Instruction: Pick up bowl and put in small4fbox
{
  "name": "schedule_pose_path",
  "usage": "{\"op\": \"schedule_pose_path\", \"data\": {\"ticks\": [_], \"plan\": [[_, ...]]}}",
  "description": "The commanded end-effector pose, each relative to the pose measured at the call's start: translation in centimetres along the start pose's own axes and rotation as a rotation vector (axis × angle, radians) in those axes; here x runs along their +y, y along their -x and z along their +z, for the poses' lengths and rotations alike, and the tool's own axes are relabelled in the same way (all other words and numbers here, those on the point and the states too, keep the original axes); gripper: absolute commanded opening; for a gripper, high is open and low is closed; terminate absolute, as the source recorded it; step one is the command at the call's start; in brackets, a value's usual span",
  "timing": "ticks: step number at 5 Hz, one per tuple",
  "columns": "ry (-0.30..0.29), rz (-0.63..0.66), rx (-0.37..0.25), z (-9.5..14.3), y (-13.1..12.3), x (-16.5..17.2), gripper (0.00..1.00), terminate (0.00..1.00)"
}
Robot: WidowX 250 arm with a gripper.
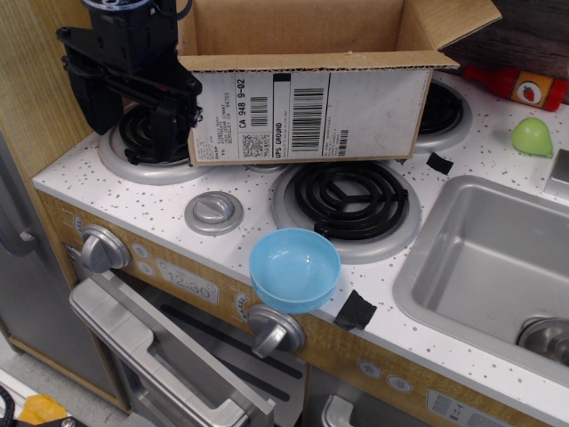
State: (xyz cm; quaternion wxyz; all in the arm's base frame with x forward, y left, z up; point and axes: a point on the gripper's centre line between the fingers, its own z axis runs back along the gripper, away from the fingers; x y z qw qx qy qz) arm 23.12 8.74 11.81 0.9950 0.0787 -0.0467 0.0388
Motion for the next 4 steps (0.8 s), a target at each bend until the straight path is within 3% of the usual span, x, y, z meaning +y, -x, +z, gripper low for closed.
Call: {"op": "schedule_pose_path", "data": {"ticks": [1,3,4], "plan": [[0.0,0.0,0.0,0.0,0.0,0.0,1.0,0.0],[0.102,0.275,0.021,-0.2,-0.4,-5.7,1.0,0.0],[0.147,0.345,0.007,-0.7,-0.5,-7.9,1.0,0.0]]}}
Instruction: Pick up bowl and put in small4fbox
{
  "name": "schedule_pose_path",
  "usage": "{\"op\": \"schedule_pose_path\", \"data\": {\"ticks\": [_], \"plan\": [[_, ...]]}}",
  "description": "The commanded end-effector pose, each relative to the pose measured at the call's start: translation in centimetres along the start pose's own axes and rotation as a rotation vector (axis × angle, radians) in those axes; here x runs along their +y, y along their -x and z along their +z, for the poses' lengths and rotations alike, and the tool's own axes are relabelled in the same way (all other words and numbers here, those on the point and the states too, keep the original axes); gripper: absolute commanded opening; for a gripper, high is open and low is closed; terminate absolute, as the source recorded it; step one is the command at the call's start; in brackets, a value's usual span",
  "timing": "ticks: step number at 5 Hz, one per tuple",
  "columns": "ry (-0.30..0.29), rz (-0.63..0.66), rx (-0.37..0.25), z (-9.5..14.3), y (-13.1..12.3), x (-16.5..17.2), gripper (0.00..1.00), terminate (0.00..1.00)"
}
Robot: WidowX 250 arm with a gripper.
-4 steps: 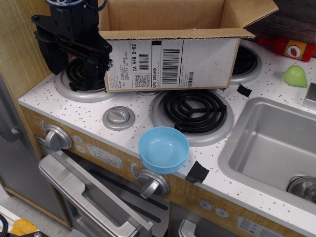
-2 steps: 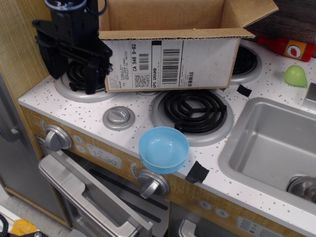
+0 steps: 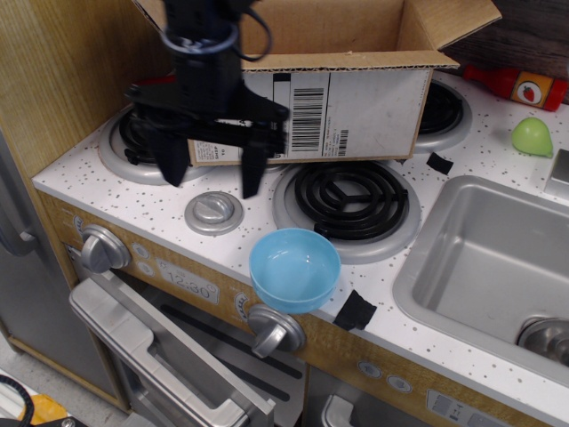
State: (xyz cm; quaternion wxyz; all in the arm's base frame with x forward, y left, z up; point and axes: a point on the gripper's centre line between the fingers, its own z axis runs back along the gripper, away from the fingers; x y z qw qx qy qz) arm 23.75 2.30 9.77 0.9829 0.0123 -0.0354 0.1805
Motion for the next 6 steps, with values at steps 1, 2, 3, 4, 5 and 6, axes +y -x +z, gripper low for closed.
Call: {"op": "schedule_pose_path", "data": {"ticks": [1,2,3,4,5,6], "plan": [[0.077,0.081,-0.048,-1.6,-0.1,-2.2,1.0,0.0],[0.089,0.097,-0.07,-3.7,-0.2,-1.8,1.0,0.0],[0.1,0.103,-0.055,-5.3,-0.1,-1.1,1.0,0.0],[0.143,0.102,-0.055,-6.3,0.0,-1.3,1.0,0.0],[0.161,0.103,-0.066,-7.2,0.2,-1.7,1.0,0.0],[0.204,0.11,-0.075,-8.6,0.5,-1.7,1.0,0.0]]}}
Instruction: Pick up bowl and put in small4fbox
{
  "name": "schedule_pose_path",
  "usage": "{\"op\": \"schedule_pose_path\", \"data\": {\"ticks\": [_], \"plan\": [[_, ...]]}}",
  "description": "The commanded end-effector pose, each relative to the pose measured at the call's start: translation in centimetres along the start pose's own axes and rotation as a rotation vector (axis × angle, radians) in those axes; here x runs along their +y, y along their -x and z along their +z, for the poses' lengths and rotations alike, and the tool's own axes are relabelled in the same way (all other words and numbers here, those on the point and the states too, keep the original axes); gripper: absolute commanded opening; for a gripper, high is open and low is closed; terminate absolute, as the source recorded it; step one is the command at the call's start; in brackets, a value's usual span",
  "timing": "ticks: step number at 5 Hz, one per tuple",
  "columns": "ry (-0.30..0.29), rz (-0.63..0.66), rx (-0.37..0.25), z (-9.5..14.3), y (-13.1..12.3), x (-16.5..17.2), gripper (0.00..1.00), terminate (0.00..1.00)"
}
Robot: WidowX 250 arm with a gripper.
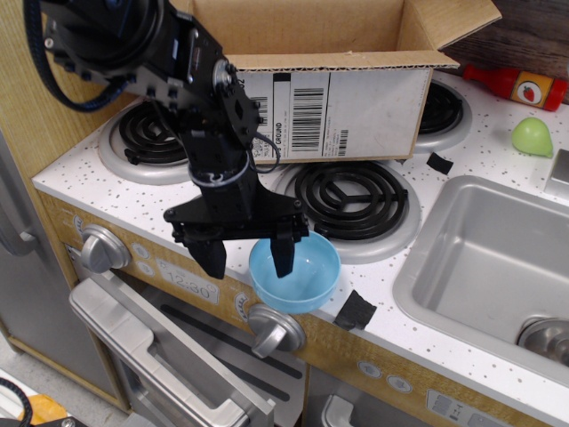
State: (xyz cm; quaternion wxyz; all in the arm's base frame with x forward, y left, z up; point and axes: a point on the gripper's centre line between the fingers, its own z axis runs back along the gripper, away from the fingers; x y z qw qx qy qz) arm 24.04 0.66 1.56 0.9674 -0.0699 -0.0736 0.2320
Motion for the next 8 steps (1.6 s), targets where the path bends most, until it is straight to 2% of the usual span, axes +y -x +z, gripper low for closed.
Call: {"op": "schedule_pose_path", "data": {"ticks": [1,3,4,5,6,7,8], "plan": [[0.039,0.005,-0.024,-0.9,0.2,0.8,0.0,0.0],[0.05,-0.001,-0.029,-1.3,0.2,0.6,0.0,0.0],[0.002,-0.011,-0.069,0.9,0.0,0.5,0.0,0.0],[-0.026,-0.037,-0.046,5.9,-1.1,1.0,0.0,0.0],[-0.099,-0.066,-0.04,10.7,-2.9,0.7,0.0,0.0],[-0.157,-0.126,-0.057,13.8,-5.4,0.6,0.0,0.0],[-0.181,-0.152,-0.062,15.8,-8.2,0.0,0.0,0.0]]}}
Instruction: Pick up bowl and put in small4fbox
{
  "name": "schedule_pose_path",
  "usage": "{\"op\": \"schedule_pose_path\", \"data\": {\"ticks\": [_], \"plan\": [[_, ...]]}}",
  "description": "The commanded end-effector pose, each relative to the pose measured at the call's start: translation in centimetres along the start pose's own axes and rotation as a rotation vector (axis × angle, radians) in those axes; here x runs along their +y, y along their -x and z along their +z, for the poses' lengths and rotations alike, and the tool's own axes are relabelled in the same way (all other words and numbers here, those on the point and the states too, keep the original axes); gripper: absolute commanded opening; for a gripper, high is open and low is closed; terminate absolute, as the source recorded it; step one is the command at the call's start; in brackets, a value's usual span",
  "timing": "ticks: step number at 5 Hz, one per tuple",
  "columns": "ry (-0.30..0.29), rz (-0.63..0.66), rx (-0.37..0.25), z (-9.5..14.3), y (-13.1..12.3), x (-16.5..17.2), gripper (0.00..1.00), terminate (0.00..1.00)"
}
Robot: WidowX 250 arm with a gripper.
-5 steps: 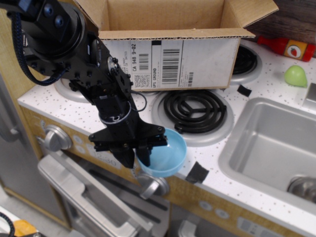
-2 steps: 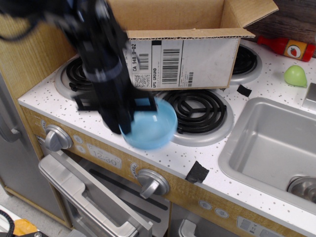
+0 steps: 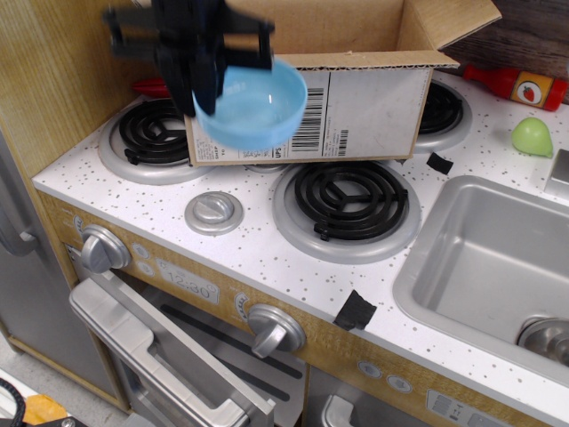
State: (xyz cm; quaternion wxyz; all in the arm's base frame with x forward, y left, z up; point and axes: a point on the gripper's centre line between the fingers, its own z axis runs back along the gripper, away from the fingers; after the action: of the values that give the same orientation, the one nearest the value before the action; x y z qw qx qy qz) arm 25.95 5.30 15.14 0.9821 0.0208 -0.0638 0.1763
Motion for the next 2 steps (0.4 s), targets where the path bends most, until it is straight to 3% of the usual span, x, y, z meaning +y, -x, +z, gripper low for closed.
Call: {"op": "schedule_pose_path", "data": {"ticks": [1,2], "plan": [[-0.043,-0.035,-0.08,3.4,-5.3,-0.1,0.0,0.0],[-0.045,-0.036,-0.109,3.4,-7.5,0.2,0.0,0.0]]}}
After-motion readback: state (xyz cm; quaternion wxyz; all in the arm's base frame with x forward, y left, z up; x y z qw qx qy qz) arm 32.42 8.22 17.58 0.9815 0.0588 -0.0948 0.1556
